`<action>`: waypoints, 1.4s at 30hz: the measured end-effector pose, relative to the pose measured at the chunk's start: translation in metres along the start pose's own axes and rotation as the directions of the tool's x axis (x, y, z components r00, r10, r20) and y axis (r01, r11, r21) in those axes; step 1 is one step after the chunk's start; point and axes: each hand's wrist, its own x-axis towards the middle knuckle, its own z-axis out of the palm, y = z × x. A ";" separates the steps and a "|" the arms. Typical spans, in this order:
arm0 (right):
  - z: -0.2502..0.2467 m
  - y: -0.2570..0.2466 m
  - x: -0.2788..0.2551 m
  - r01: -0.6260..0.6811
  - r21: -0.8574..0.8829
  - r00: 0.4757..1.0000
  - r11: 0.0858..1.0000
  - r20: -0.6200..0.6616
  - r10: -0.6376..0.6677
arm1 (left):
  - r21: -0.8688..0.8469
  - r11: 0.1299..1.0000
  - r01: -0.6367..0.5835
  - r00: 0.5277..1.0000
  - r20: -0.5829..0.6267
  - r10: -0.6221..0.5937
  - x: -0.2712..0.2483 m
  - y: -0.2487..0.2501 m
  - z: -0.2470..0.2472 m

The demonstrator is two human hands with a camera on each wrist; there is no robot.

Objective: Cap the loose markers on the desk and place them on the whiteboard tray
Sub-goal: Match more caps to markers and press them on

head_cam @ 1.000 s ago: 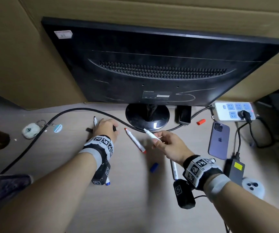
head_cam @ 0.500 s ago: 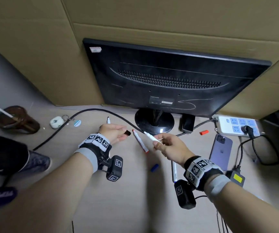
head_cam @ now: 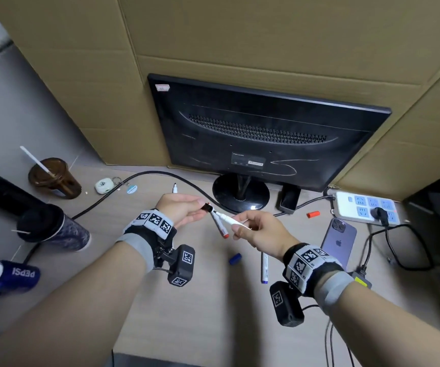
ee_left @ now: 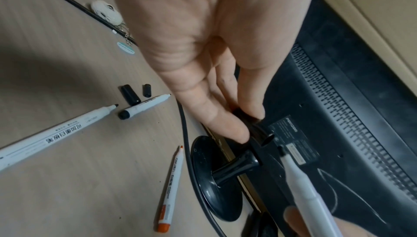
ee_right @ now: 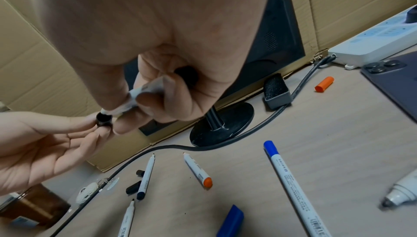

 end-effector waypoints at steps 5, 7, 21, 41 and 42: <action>-0.006 0.001 -0.009 0.019 -0.035 1.000 0.999 -0.015 -0.020 | 0.048 0.999 -0.009 0.998 0.055 0.007 -0.005 -0.004 0.013; -0.008 0.002 -0.012 0.026 -0.051 0.999 0.998 -0.029 -0.028 | 0.069 0.997 -0.014 0.997 0.074 0.009 -0.007 -0.005 0.017; -0.017 0.001 -0.008 -0.158 -0.269 0.980 0.950 0.072 0.183 | 0.291 0.956 -0.050 0.953 0.300 -0.041 -0.018 0.002 0.045; -0.040 0.011 -0.006 -0.161 0.211 0.964 0.964 -0.177 0.200 | 0.532 0.840 0.107 0.958 0.170 -0.229 -0.003 -0.023 0.029; -0.041 0.015 -0.004 -0.168 0.190 0.959 0.967 -0.194 0.205 | 0.531 0.840 0.108 0.963 0.153 -0.221 -0.002 -0.025 0.029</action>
